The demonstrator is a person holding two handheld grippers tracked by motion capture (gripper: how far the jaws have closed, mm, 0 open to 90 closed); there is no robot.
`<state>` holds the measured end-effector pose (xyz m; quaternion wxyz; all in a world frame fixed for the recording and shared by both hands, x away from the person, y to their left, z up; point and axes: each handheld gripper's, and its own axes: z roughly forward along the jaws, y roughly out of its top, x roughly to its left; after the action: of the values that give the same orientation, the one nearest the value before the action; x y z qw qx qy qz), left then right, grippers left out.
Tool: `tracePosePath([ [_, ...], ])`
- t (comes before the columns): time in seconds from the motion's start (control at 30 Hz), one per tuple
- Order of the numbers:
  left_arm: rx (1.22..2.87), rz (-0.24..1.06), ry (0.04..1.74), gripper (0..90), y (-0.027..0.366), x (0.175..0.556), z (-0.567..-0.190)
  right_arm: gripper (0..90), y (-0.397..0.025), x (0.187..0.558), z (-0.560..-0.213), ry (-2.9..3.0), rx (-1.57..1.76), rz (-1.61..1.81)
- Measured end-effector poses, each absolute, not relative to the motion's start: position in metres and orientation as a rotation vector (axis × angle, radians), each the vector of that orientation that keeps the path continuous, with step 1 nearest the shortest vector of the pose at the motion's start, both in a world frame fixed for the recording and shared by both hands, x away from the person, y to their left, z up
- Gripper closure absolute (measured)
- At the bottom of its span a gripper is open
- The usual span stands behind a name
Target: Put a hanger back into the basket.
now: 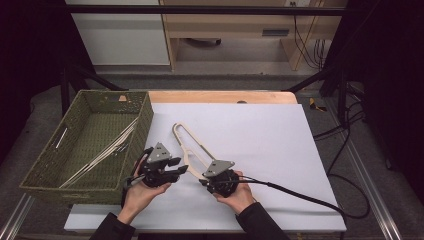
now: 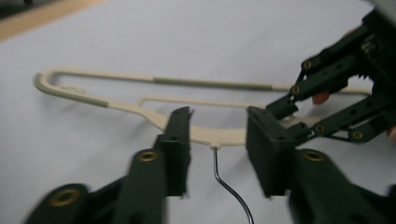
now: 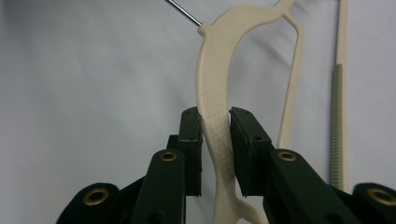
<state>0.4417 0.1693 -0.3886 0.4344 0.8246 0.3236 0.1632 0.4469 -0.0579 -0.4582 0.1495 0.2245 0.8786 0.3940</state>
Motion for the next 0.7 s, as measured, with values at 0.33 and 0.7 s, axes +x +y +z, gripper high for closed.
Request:
tracePosePath([
  [0.33,1.877,0.424,0.754,13.3,0.198,0.433,-0.361,80.1,-0.075,0.447,-0.436,2.439,0.671,1.138],
  [0.7,1.913,0.389,0.798,7.9,0.197,0.440,-0.371,83.6,-0.095,0.451,-0.421,2.337,0.766,1.137],
])
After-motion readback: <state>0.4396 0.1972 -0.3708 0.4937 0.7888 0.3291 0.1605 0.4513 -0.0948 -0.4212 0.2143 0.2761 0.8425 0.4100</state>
